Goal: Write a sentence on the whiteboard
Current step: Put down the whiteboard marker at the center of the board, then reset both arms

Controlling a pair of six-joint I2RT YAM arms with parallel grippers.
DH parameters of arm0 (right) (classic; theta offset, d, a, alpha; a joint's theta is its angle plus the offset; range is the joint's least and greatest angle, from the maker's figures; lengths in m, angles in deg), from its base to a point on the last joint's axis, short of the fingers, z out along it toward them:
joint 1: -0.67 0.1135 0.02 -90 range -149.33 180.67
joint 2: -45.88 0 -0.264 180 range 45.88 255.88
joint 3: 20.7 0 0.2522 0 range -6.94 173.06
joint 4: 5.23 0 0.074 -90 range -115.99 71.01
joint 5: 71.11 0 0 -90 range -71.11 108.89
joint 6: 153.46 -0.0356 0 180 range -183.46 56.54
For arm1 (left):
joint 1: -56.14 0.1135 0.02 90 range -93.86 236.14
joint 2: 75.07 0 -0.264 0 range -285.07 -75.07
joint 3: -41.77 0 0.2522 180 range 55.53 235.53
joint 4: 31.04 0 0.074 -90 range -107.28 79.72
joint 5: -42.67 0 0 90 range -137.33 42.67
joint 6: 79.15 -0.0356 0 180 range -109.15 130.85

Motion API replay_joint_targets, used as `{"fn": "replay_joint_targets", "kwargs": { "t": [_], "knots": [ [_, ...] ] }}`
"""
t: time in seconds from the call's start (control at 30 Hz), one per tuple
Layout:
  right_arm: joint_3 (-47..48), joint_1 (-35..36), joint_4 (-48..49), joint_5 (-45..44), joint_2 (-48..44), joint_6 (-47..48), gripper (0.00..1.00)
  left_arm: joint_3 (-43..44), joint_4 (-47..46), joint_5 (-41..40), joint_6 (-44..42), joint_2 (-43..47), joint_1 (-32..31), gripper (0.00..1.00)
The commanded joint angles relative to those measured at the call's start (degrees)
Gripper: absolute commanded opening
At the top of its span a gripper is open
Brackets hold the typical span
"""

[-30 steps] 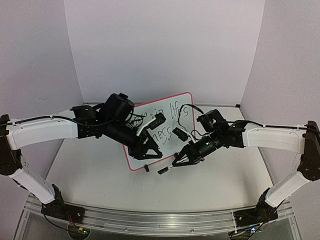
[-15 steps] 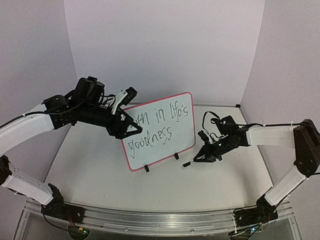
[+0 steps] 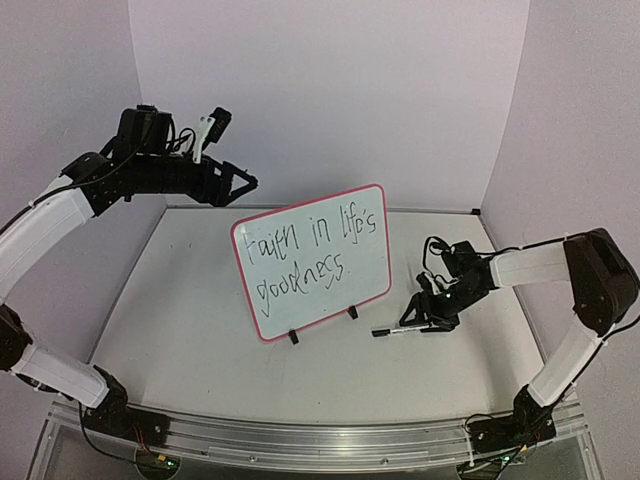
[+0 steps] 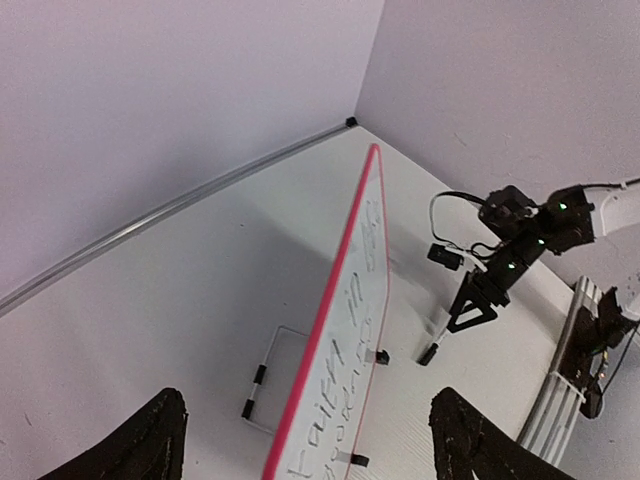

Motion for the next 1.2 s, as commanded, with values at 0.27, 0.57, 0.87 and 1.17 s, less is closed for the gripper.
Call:
{"fn": "replay_joint_targets", "kwargs": {
  "t": [0.27, 0.57, 0.87, 1.17],
  "knots": [
    [5.27, -10.2, -9.29, -17.95, -7.7, 3.82, 0.98, -6.12, -7.43, -13.33, 8.03, 1.16, 17.37, 0.9],
    [8.47, -12.11, -5.19, -30.93, -17.74, 4.25, 0.98, -15.53, -14.44, -20.83, 11.76, 0.95, 25.87, 1.0],
    [-5.01, -12.19, 17.09, -38.57, -32.84, 8.34, 0.98, -37.0, -38.27, -32.22, 9.86, 6.48, 26.76, 1.0],
    [-26.39, -12.21, 46.03, -42.09, -41.54, 14.57, 0.98, -51.29, -55.37, -37.01, 8.85, 2.23, 26.75, 0.99]
  ]
}}
